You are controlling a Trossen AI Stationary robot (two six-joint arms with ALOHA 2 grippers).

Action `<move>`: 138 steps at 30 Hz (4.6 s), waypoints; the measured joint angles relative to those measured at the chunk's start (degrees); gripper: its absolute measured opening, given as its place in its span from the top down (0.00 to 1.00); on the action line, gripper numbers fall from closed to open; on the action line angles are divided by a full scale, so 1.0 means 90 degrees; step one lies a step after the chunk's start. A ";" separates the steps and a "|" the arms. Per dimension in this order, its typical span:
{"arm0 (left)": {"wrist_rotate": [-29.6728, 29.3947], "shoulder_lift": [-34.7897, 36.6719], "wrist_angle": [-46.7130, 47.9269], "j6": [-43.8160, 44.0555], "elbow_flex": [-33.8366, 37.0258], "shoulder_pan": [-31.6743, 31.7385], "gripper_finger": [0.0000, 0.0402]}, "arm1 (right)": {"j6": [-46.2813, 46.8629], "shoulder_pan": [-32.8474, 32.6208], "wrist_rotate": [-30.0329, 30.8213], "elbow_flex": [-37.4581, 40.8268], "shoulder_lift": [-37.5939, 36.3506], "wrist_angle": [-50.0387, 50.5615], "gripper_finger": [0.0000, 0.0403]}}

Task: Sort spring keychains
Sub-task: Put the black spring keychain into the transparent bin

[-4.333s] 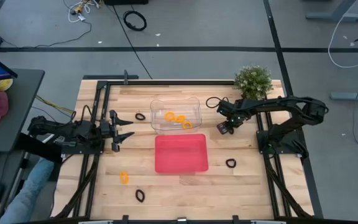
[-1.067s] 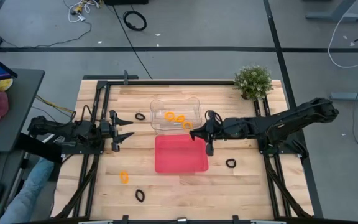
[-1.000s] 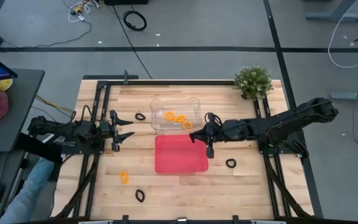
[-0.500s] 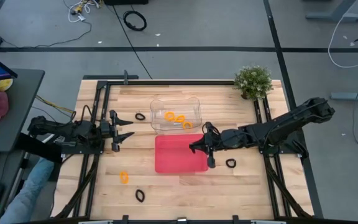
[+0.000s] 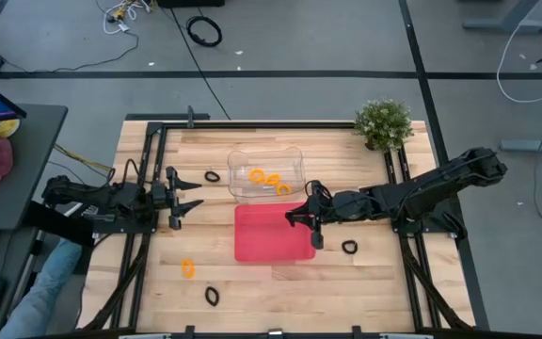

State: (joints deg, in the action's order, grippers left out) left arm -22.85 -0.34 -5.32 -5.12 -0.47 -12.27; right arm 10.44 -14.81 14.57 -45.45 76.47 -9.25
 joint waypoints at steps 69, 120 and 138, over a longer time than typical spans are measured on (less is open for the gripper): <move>0.0000 -0.0002 -0.0017 -0.0001 0.0000 0.0000 0.45 | 0.5343 -0.1557 -0.0801 0.1198 -0.0747 0.5682 0.53; 0.0000 -0.0002 -0.0044 0.0000 0.0000 -0.0002 0.45 | -0.0216 -0.1037 0.0981 0.1641 -0.0282 -0.3131 1.00; 0.0000 -0.0002 -0.0044 0.0001 0.0000 0.0000 0.45 | -0.0146 -0.0749 0.0942 0.1882 -0.0282 -0.3248 0.96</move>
State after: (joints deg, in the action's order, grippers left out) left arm -22.85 -0.36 -5.72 -5.11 -0.47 -12.27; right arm 9.12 -21.55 23.05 -28.51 73.93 -38.48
